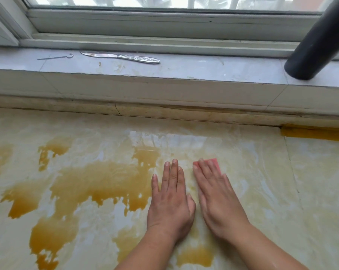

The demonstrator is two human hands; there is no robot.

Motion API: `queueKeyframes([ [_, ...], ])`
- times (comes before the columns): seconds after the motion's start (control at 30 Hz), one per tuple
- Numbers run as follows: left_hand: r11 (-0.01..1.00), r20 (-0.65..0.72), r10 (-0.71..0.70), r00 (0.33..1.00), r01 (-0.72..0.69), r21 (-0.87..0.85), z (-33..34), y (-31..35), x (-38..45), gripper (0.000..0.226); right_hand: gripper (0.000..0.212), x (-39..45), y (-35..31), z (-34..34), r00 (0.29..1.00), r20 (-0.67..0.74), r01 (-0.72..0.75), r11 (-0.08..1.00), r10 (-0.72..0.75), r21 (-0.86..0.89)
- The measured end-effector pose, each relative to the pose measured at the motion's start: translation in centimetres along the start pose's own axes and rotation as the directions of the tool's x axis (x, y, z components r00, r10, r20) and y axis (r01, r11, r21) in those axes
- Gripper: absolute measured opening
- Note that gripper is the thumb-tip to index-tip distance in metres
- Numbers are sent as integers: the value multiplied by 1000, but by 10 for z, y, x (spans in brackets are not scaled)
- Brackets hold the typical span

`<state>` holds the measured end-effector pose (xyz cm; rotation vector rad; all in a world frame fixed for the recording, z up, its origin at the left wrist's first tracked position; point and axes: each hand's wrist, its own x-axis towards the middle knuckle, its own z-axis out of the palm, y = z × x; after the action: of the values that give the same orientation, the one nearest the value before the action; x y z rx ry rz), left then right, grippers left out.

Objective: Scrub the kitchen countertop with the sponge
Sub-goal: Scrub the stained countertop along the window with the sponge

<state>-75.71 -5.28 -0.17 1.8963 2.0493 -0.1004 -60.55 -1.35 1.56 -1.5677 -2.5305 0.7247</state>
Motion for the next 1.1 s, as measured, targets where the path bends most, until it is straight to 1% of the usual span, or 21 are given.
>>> queueKeyframes([
  [0.1, 1000, 11, -2, 1000, 2, 2, 0, -1, 0, 79, 65, 28, 3, -9, 998, 37, -53, 999, 52, 3],
  [0.17, 1000, 7, -9, 1000, 9, -1, -2, -1, 0, 81, 67, 46, 0, -16, 996, 38, -80, 997, 79, 12],
  [0.23, 1000, 9, -8, 1000, 8, -9, -5, -1, 2, 81, 68, 37, -1, -15, 996, 45, -78, 997, 78, 14],
  [0.3, 1000, 23, 17, 1000, -16, -25, -7, -4, 1, 76, 69, -4, 4, -7, 995, 67, -78, 997, 78, -3],
  [0.37, 998, 20, 47, 999, -46, -39, -9, -8, 2, 74, 70, -60, 10, 7, 995, 53, -88, 996, 88, 6],
  [0.47, 990, 31, 133, 991, -131, -59, -13, -17, -8, 75, 74, -146, -2, 26, 992, -17, -123, 991, 124, 47],
  [0.53, 983, 53, 176, 983, -173, -57, -10, -23, -24, 77, 69, -175, -22, 41, 986, -59, -153, 987, 156, 55],
  [0.6, 976, 75, 216, 974, -213, -45, -3, -29, -52, 79, 67, -173, -46, 52, 976, -52, -207, 976, 210, 68],
  [0.77, 974, 110, 220, 969, -224, 23, 14, -29, -94, 80, 69, -106, -61, 43, 973, 27, -230, 973, 229, 18],
  [0.83, 977, 115, 205, 972, -210, 34, 18, -26, -103, 79, 70, -108, -64, 43, 973, 32, -228, 973, 227, 27],
  [0.93, 984, 92, 168, 982, -172, 44, 22, -24, -116, 79, 67, -154, -72, 56, 983, -1, -181, 983, 181, 30],
  [1.0, 986, 100, 154, 983, -159, 42, 25, -25, -120, 80, 66, -168, -69, 62, 985, 23, -171, 985, 171, 16],
  [1.1, 987, 100, 142, 985, -149, 66, 26, -24, -118, 80, 67, -126, -60, 53, 983, 43, -177, 984, 176, 21],
])
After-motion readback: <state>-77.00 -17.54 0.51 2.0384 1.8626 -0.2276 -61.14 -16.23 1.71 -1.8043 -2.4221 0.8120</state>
